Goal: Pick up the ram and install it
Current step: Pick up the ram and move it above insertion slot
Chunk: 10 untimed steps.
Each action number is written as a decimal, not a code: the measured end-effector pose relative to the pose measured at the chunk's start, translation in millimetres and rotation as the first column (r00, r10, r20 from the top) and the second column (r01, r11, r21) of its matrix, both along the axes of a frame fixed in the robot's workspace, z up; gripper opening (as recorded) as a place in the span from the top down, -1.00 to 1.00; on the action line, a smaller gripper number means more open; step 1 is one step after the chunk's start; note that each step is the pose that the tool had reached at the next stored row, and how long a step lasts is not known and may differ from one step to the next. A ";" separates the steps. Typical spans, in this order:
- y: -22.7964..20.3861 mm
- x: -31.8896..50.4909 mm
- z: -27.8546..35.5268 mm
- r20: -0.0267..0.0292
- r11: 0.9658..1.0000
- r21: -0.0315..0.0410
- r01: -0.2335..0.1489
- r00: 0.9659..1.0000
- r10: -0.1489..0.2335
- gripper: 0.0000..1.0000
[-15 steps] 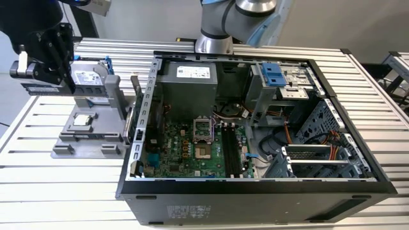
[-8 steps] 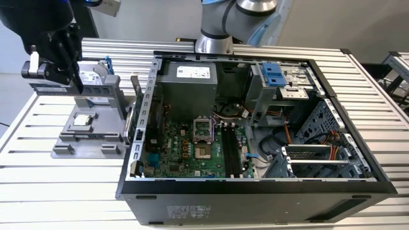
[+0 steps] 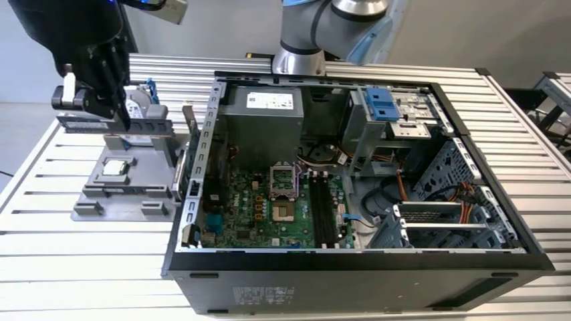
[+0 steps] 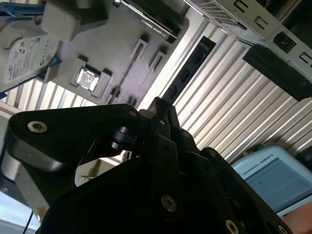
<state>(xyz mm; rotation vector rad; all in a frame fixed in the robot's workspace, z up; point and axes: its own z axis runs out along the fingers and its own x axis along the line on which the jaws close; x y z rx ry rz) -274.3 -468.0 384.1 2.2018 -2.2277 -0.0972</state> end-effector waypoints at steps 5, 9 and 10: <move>0.0 12.7 0.0 -0.003 1.000 0.000 0.000 1.000 0.000 1.00; 0.0 23.9 0.0 -0.005 1.000 0.000 0.000 1.000 0.000 1.00; 0.0 26.7 0.0 -0.005 1.000 0.000 0.000 1.000 0.000 1.00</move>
